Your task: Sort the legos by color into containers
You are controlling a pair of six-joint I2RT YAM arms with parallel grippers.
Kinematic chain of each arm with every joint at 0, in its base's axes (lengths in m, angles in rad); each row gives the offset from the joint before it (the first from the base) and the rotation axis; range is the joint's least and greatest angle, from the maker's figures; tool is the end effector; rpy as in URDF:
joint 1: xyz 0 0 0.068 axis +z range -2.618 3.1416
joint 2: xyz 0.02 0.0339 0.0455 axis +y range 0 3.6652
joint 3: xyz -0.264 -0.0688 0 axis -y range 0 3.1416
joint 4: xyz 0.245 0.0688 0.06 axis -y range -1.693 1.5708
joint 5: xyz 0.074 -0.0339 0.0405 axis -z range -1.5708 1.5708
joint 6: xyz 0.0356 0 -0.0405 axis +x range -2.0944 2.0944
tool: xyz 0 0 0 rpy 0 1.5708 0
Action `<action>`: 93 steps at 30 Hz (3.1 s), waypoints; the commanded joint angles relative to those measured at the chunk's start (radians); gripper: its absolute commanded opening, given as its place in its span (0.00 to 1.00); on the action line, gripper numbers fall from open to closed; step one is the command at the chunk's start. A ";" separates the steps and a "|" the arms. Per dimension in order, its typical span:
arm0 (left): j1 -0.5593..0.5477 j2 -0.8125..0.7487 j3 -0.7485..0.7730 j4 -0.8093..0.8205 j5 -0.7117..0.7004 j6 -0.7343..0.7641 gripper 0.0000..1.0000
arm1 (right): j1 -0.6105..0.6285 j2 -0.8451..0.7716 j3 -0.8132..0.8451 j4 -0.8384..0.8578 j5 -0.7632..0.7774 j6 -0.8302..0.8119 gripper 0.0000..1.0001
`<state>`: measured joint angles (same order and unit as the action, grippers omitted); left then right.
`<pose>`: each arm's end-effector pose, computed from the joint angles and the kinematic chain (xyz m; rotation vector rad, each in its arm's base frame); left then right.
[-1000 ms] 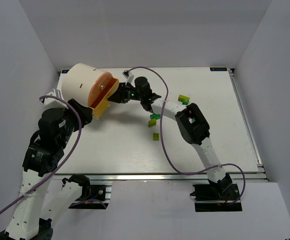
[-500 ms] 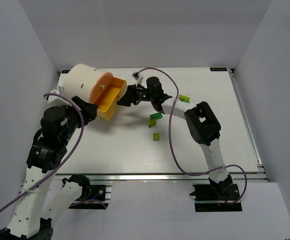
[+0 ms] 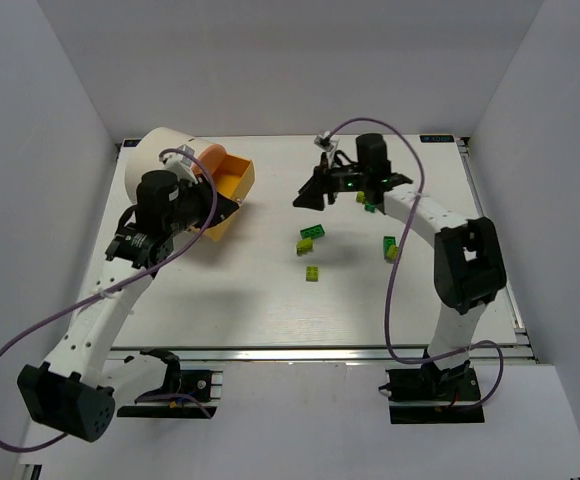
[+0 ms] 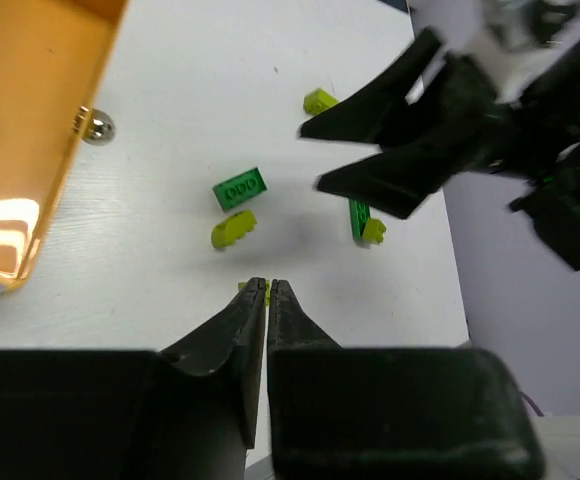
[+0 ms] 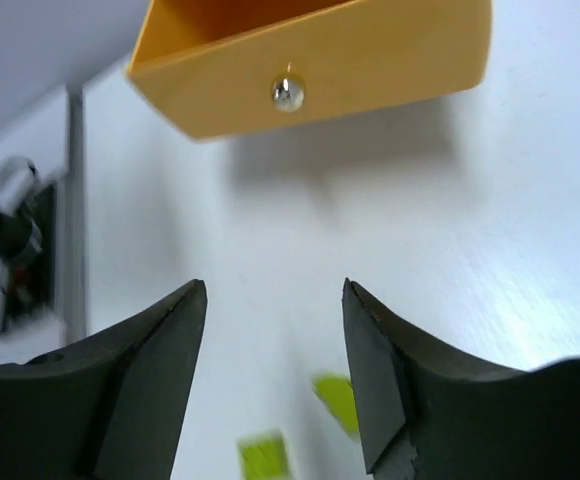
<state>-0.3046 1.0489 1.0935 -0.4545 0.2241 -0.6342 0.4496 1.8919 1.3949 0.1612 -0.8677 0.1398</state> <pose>0.2172 -0.0766 0.3699 -0.1880 2.0575 -0.8180 0.3835 0.2152 0.2680 -0.8958 1.7515 1.2139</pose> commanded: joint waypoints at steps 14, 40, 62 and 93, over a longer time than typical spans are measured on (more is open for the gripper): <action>-0.076 -0.050 -0.121 0.094 0.118 -0.015 0.61 | -0.085 0.125 0.242 -1.089 0.096 -1.708 0.84; -0.094 -0.194 -0.139 -0.032 0.001 -0.061 0.63 | -0.009 0.447 0.509 -1.087 0.269 -1.649 0.60; -0.094 -0.375 -0.121 -0.139 -0.091 -0.064 0.63 | 0.066 0.227 0.631 -0.697 0.277 -1.093 0.17; -0.074 -0.486 -0.032 -0.300 -0.175 -0.064 0.63 | 0.362 0.345 0.754 -0.289 0.480 -1.145 0.64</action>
<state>-0.3832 0.5716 1.0355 -0.7448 0.0620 -0.6968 0.8139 2.2509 2.1513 -0.2028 -0.4122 -0.9840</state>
